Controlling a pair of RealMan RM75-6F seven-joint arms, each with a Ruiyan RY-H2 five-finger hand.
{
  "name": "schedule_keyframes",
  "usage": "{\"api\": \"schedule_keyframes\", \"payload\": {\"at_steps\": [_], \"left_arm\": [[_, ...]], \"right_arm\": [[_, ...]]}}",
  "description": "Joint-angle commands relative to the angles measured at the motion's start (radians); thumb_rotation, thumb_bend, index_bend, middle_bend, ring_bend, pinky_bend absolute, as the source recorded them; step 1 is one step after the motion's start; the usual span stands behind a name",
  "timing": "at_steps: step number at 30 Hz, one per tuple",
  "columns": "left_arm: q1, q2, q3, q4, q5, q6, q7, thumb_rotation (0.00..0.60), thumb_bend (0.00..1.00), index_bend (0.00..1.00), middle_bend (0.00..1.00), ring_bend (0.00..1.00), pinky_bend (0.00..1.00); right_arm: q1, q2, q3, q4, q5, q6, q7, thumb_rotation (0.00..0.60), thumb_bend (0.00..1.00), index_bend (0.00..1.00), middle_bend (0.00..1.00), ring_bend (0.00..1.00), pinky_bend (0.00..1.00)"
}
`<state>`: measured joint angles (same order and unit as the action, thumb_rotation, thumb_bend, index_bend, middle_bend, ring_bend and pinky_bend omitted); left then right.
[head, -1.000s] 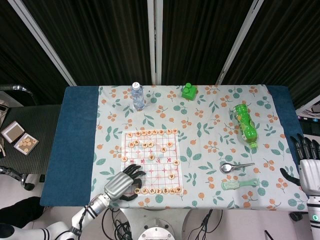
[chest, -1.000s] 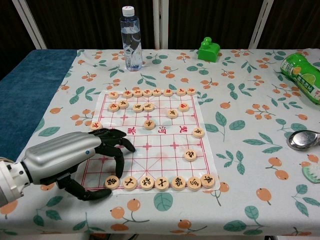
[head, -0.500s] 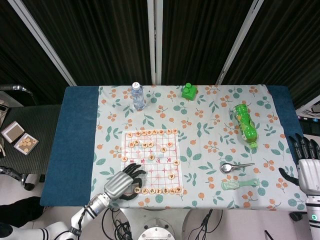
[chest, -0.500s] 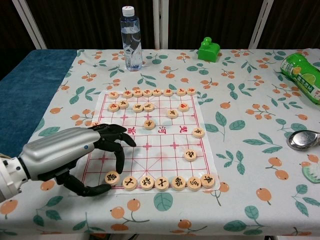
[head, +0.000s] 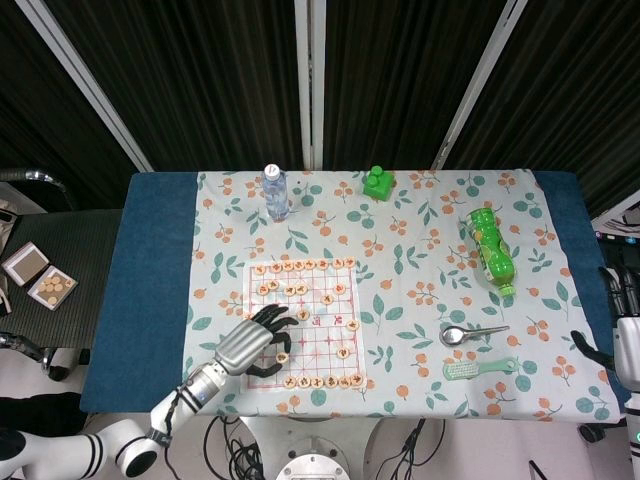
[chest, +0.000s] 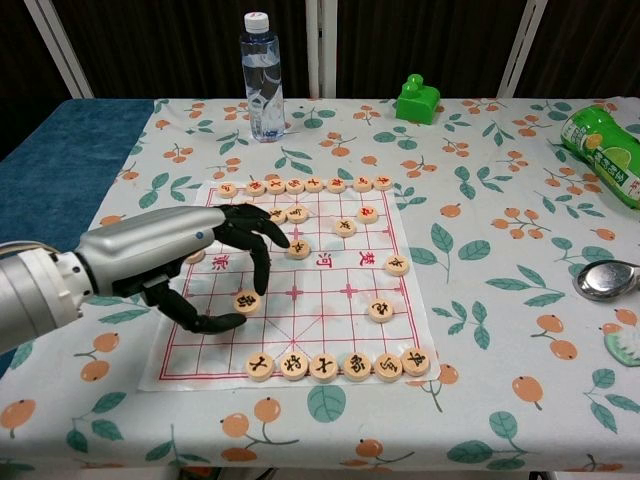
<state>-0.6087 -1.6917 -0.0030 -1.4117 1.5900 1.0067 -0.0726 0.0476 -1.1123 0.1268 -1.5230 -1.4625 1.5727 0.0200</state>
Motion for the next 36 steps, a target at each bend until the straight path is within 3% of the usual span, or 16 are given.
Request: {"api": "schedule_keyframes", "payload": {"at_steps": [1,9,26,36], "left_arm": [[-0.025,-0.034,-0.012,0.016,-0.009,-0.026,0.006,0.600,0.31,0.50,0.16,0.00,0.01],[-0.069,-0.106,-0.032,0.071,-0.010,-0.047,0.011,0.600,0.31,0.50,0.16,0.00,0.01],[-0.090,-0.137,-0.023,0.153,-0.029,-0.048,-0.029,0.600,0.31,0.50,0.16,0.00,0.01],[-0.099,-0.145,-0.011,0.182,-0.032,-0.055,-0.047,0.600,0.32,0.40,0.16,0.00,0.01]], "right_arm": [[-0.004,0.005,0.005,-0.006,-0.006,0.015,0.005,0.600,0.10,0.00,0.00,0.00,0.00],[-0.013,0.017,0.006,-0.015,-0.010,0.029,0.004,0.600,0.10,0.00,0.00,0.00,0.00],[-0.011,0.012,0.003,-0.006,-0.015,0.020,0.008,0.600,0.10,0.00,0.00,0.00,0.00],[-0.012,0.009,0.006,-0.008,-0.002,0.013,-0.003,0.600,0.12,0.00,0.00,0.00,0.00]]}}
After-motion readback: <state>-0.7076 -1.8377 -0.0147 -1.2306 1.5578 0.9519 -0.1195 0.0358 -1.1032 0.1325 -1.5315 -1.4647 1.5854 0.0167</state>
